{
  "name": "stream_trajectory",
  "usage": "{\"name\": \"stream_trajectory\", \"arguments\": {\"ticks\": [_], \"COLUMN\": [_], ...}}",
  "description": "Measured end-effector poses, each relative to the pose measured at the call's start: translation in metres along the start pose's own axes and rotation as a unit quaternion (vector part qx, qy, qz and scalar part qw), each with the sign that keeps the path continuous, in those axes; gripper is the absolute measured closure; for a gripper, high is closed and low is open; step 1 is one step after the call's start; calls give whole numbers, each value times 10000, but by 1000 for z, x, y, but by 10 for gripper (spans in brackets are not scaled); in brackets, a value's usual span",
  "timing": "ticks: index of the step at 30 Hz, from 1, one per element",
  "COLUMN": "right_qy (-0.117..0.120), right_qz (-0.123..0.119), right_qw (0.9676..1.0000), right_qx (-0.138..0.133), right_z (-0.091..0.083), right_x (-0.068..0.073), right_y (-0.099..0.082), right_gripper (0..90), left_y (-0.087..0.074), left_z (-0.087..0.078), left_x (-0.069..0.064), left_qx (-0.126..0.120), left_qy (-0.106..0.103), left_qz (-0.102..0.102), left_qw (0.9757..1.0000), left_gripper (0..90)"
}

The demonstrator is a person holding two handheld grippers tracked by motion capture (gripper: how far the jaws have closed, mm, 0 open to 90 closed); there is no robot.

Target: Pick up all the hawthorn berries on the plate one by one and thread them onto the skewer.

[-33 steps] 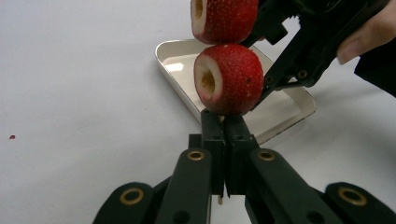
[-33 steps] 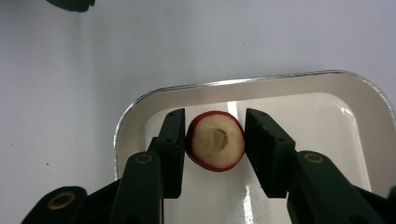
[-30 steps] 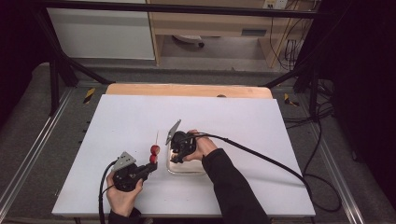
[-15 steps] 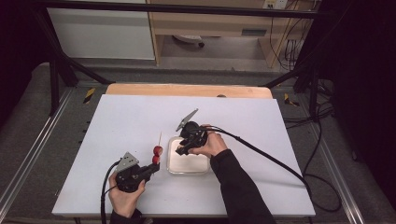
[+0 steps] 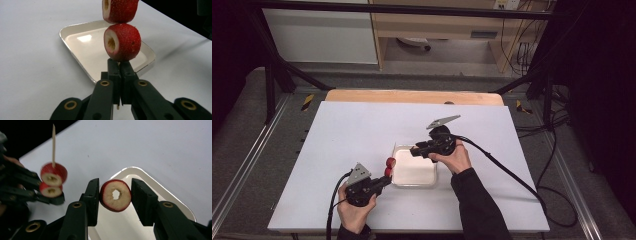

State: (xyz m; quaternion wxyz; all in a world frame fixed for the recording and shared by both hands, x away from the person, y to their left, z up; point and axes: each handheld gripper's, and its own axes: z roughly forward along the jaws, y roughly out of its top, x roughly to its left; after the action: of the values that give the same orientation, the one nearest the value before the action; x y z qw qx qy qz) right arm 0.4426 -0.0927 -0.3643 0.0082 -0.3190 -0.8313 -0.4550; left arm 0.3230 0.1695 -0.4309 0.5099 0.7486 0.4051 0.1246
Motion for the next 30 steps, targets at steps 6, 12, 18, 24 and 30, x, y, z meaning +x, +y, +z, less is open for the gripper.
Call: {"name": "stream_trajectory", "arguments": {"ticks": [6,12,18,24,30], "right_qy": [61,125,207,358,387], "right_qz": [484,822,1121,1362,1386], "right_qw": [9957,9841,9646,9480,9405], "right_qx": [-788,-1569,-2380,-2854,-3077], "right_z": [-17,-29,-43,-52,-58], "right_x": [-4,-7,-7,-6,-5], "right_y": [-13,-23,-31,-31,-30], "right_gripper": [600,600,601,601,601], "left_y": [3,5,10,15,19], "left_z": [7,15,20,26,30], "left_x": [-9,-17,-27,-36,-43], "left_qx": [-2,14,-15,-23,-11], "left_qy": [-86,-155,-212,-261,-286], "left_qz": [85,115,209,285,399], "left_qw": [9999,9998,9996,9992,9988], "left_gripper": [887,887,887,887,887]}}
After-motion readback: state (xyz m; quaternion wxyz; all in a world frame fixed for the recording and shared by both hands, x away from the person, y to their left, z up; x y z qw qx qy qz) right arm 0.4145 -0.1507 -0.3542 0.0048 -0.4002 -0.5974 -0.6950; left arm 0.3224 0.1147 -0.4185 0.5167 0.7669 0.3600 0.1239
